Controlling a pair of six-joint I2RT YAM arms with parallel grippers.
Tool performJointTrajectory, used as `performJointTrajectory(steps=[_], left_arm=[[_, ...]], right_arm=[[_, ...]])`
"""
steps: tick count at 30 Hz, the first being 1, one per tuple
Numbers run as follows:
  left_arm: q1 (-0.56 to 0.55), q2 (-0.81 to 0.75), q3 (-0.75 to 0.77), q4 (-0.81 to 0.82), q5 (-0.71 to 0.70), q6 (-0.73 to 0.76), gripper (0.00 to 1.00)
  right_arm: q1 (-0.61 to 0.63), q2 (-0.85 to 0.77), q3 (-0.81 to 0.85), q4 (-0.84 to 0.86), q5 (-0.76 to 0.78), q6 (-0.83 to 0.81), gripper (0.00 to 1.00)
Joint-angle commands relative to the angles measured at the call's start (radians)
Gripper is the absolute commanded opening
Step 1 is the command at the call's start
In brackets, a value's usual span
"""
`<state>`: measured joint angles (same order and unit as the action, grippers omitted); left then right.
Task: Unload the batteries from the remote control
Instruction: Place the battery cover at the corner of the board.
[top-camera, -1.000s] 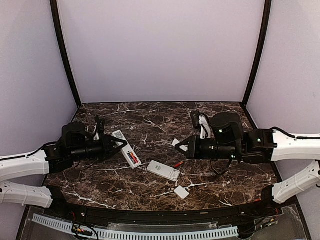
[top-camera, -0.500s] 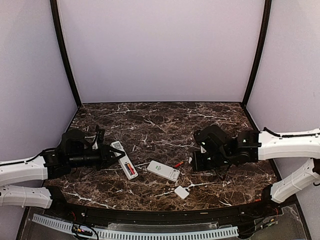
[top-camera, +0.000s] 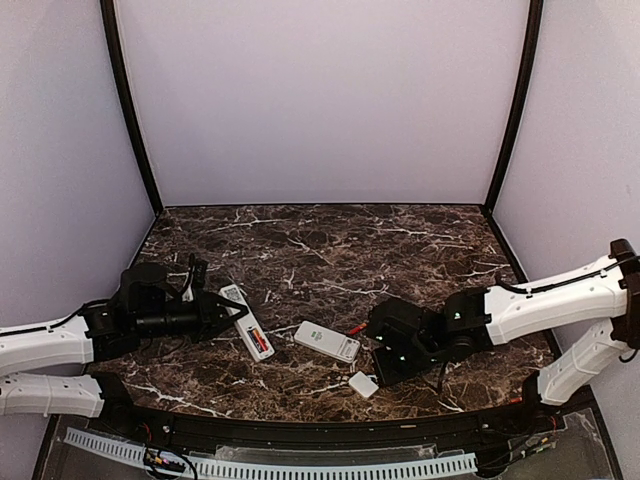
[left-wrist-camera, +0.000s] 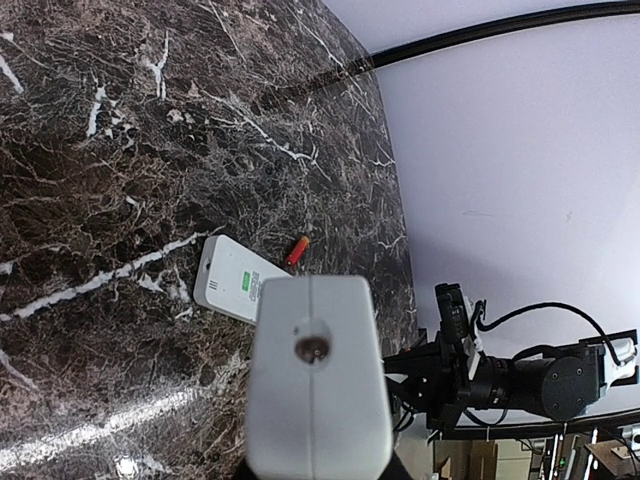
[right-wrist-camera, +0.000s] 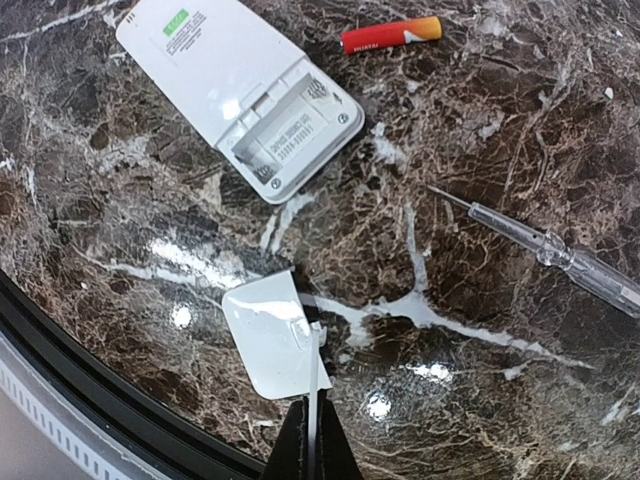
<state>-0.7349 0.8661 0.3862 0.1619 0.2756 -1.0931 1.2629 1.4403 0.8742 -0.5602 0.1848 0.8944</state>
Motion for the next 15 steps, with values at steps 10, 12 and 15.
performJointTrajectory(steps=[10, 12, 15], left_arm=[[0.005, -0.043, -0.032, 0.007, -0.004, -0.013, 0.0], [0.005, -0.045, -0.035, 0.008, -0.01, -0.016, 0.0], [0.005, -0.043, -0.04, 0.017, -0.01, -0.019, 0.0]], right_arm=[[0.069, 0.025, 0.013, -0.202, 0.114, 0.153, 0.0], [0.07, 0.03, 0.01, -0.225, 0.123, 0.171, 0.0], [0.07, 0.043, 0.013, -0.238, 0.13, 0.181, 0.0]])
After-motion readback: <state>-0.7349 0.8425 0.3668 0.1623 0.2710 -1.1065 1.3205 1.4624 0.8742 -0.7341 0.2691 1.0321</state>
